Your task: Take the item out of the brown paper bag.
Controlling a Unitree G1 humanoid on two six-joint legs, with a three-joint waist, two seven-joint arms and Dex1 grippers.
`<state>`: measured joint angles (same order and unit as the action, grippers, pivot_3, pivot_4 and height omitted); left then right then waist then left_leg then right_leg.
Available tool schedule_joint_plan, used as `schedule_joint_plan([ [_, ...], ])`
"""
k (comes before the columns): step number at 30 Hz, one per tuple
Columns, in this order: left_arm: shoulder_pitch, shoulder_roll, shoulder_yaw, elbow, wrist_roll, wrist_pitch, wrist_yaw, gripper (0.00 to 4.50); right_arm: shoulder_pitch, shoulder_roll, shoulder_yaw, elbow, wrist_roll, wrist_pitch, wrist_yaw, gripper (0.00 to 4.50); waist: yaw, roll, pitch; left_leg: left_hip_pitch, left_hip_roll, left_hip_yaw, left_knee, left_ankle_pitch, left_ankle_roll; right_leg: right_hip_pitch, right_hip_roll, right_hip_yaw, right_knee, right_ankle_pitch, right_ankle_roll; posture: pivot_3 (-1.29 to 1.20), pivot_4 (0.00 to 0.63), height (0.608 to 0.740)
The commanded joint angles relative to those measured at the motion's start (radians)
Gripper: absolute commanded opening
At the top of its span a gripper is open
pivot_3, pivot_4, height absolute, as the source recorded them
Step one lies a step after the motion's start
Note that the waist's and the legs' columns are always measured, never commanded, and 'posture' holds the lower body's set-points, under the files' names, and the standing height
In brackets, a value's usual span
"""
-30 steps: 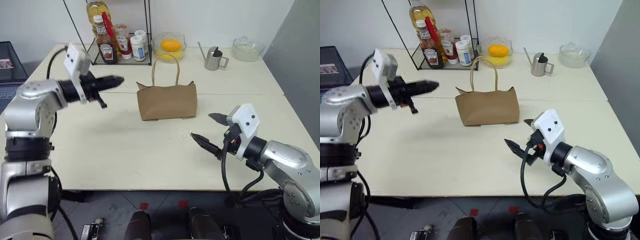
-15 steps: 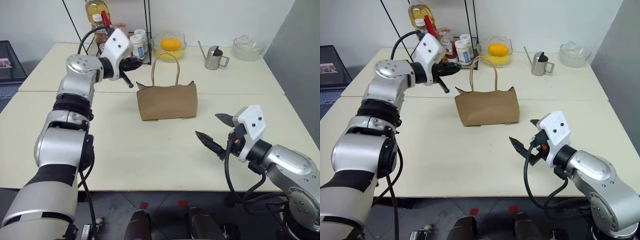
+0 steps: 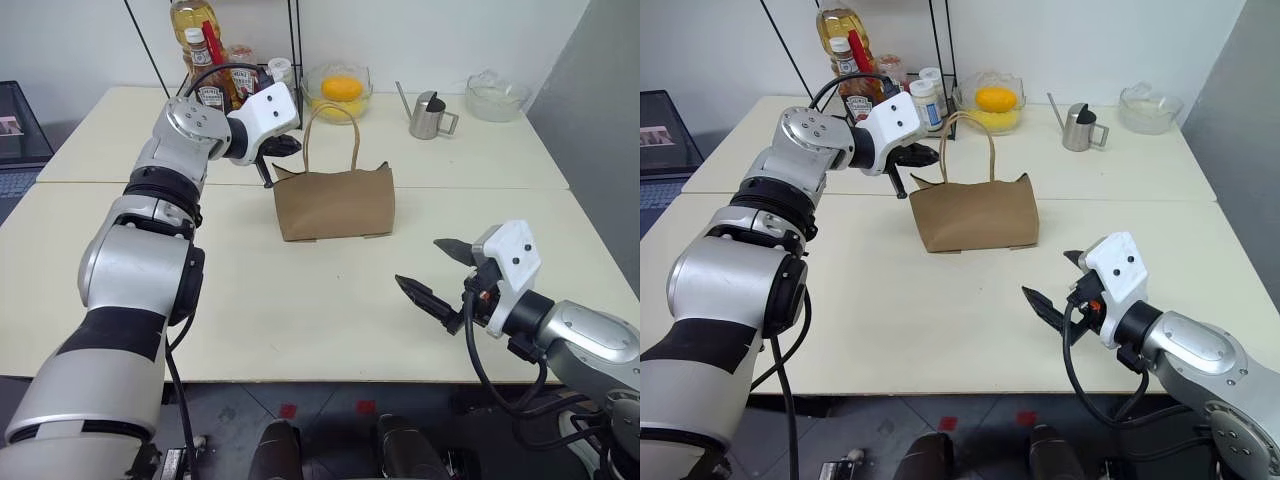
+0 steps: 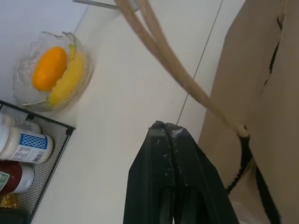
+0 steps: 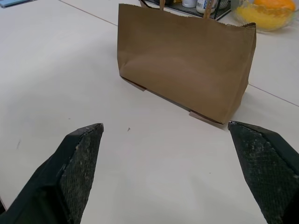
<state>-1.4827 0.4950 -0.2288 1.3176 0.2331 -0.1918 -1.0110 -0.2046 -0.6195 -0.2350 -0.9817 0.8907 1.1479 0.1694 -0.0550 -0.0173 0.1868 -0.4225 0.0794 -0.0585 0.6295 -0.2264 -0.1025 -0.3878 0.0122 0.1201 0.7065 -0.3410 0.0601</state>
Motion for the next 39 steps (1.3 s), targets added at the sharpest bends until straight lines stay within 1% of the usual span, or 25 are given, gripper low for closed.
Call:
schedule_joint_plan([
  [1, -0.026, -0.008, 0.021, 0.002, -0.004, 0.015, -0.051, 0.00, 0.015, -0.033, -0.032, -0.066, 0.075, -0.045, -0.045, 4.48, 0.000, 0.000, 0.000, 0.000, 0.000, 0.000, 0.000, 0.000, 0.000, 0.000, 0.000, 0.000, 0.000, 0.000, 0.000, 0.00, 0.150, 0.740],
  [10, -0.014, -0.011, 0.013, 0.001, 0.011, 0.010, -0.156, 0.00, 0.065, -0.128, -0.058, -0.066, 0.208, -0.116, -0.125, 4.48, 0.000, 0.000, 0.000, -0.001, 0.000, 0.000, 0.000, 0.000, 0.000, 0.000, 0.000, 0.000, 0.000, 0.000, 0.000, 0.00, 0.150, 0.740],
  [15, -0.012, -0.011, 0.012, -0.004, 0.010, 0.012, -0.222, 0.00, 0.085, -0.181, -0.047, -0.066, 0.227, -0.182, -0.146, 4.48, 0.000, 0.000, 0.000, -0.001, 0.000, 0.000, 0.001, 0.000, 0.000, 0.000, 0.000, 0.000, 0.000, 0.000, 0.000, 0.00, 0.150, 0.740],
  [22, -0.006, -0.014, 0.012, -0.023, -0.002, 0.004, -0.356, 0.00, 0.130, -0.246, -0.019, -0.066, 0.244, -0.265, -0.143, 4.48, -0.001, 0.000, 0.000, -0.001, 0.000, -0.001, 0.001, 0.000, 0.000, 0.000, 0.000, 0.000, 0.000, 0.000, 0.000, 0.00, 0.150, 0.740],
  [32, 0.041, -0.005, 0.005, -0.108, -0.036, 0.011, -0.594, 0.00, 0.206, -0.313, 0.020, -0.066, 0.243, -0.367, -0.134, 4.48, -0.002, -0.001, 0.000, -0.001, 0.000, -0.001, 0.001, 0.000, 0.001, 0.001, 0.000, 0.000, 0.000, 0.000, 0.000, 0.00, 0.150, 0.740],
  [37, 0.098, 0.011, -0.093, -0.209, -0.136, 0.035, -0.603, 0.00, 0.249, -0.346, 0.049, -0.066, 0.232, -0.425, -0.129, 4.48, -0.002, -0.001, 0.000, -0.001, 0.000, -0.001, 0.001, 0.001, 0.001, 0.001, 0.000, 0.000, 0.000, 0.000, 0.000, 0.00, 0.150, 0.740],
  [39, 0.145, 0.042, -0.168, -0.313, -0.221, 0.078, -0.603, 0.00, 0.270, -0.361, 0.061, -0.066, 0.225, -0.450, -0.128, 4.48, -0.002, -0.001, 0.000, -0.001, 0.000, -0.001, 0.001, 0.001, 0.001, 0.001, 0.000, 0.000, 0.001, 0.000, 0.000, 0.00, 0.150, 0.740],
])
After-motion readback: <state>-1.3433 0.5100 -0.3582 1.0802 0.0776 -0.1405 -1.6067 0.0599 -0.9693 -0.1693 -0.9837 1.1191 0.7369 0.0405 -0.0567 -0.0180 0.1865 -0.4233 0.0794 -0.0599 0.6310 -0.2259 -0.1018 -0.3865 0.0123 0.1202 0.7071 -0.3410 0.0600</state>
